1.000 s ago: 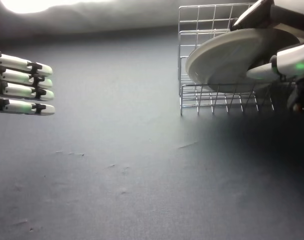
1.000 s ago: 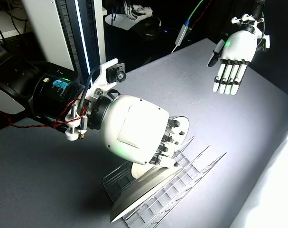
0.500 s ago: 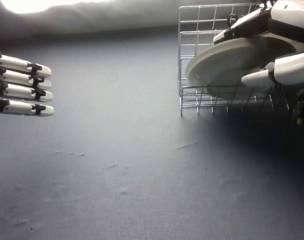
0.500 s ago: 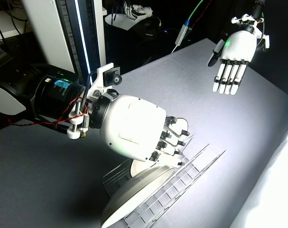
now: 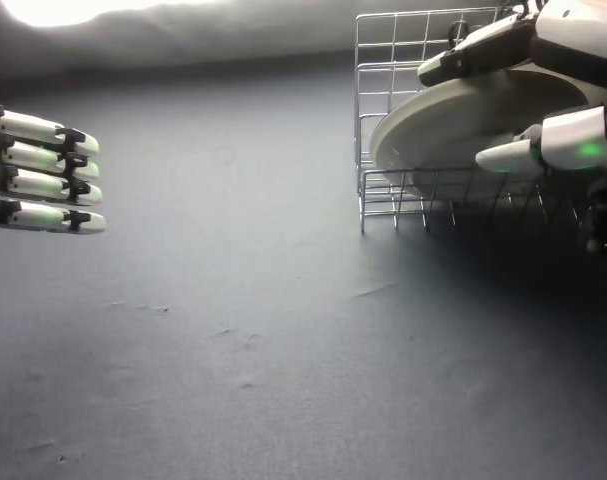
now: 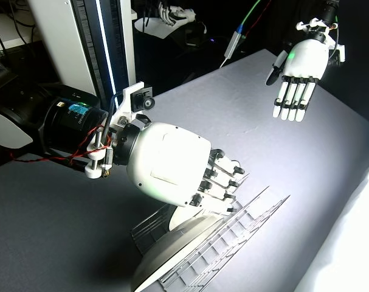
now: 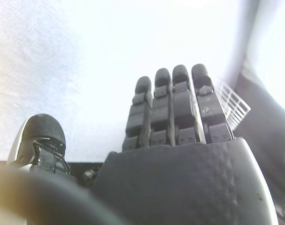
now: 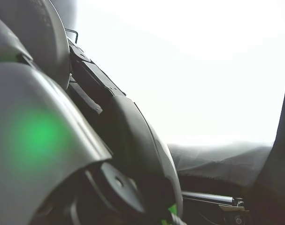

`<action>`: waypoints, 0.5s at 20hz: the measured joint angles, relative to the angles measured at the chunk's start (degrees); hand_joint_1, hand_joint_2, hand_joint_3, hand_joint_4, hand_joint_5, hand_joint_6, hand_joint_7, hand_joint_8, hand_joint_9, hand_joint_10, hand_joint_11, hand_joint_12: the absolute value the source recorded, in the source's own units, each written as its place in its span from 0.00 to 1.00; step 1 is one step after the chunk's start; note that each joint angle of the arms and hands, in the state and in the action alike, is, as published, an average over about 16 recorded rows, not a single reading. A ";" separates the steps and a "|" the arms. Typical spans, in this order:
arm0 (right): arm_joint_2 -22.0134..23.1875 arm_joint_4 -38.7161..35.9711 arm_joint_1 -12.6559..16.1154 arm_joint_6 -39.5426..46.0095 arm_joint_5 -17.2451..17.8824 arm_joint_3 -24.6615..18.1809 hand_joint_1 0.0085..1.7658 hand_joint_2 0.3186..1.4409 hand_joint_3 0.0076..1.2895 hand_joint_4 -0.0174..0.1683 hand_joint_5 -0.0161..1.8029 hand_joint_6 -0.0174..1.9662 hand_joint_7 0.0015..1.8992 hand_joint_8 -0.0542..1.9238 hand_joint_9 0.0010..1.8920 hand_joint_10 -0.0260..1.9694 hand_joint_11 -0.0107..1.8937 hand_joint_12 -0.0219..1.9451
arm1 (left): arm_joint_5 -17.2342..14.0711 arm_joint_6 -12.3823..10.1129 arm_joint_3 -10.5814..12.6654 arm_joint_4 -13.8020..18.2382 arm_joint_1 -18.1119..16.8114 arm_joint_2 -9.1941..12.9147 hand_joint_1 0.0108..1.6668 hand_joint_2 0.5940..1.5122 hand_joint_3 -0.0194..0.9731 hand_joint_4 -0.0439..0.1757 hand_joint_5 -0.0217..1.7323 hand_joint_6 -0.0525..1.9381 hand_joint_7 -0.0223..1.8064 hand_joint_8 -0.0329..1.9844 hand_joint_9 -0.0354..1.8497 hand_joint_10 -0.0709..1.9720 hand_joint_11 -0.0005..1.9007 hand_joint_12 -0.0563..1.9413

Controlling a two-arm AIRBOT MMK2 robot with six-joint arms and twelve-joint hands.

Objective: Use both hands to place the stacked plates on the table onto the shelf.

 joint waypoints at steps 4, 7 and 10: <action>-0.69 -3.00 0.73 -0.35 0.64 0.14 0.59 0.64 0.00 0.06 0.27 0.01 0.28 0.04 0.27 0.02 0.05 0.57 | -0.09 -0.21 -0.37 0.00 0.47 -0.07 0.01 0.62 0.03 0.22 0.09 0.03 0.10 0.03 0.09 0.04 0.01 0.15; -1.27 -6.90 1.54 -0.64 1.37 0.43 0.57 0.63 0.00 0.07 0.23 0.01 0.24 0.04 0.23 0.02 0.04 0.52 | -0.23 -0.50 -0.70 0.01 0.82 -0.11 0.01 0.62 0.03 0.22 0.10 0.03 0.10 0.03 0.10 0.04 0.01 0.16; -1.78 -12.46 2.38 -0.92 2.41 0.75 0.54 0.61 0.00 0.07 0.18 0.01 0.20 0.04 0.18 0.02 0.02 0.46 | -0.40 -0.82 -1.00 0.05 1.08 -0.15 0.01 0.61 0.03 0.22 0.10 0.03 0.10 0.03 0.10 0.04 0.01 0.16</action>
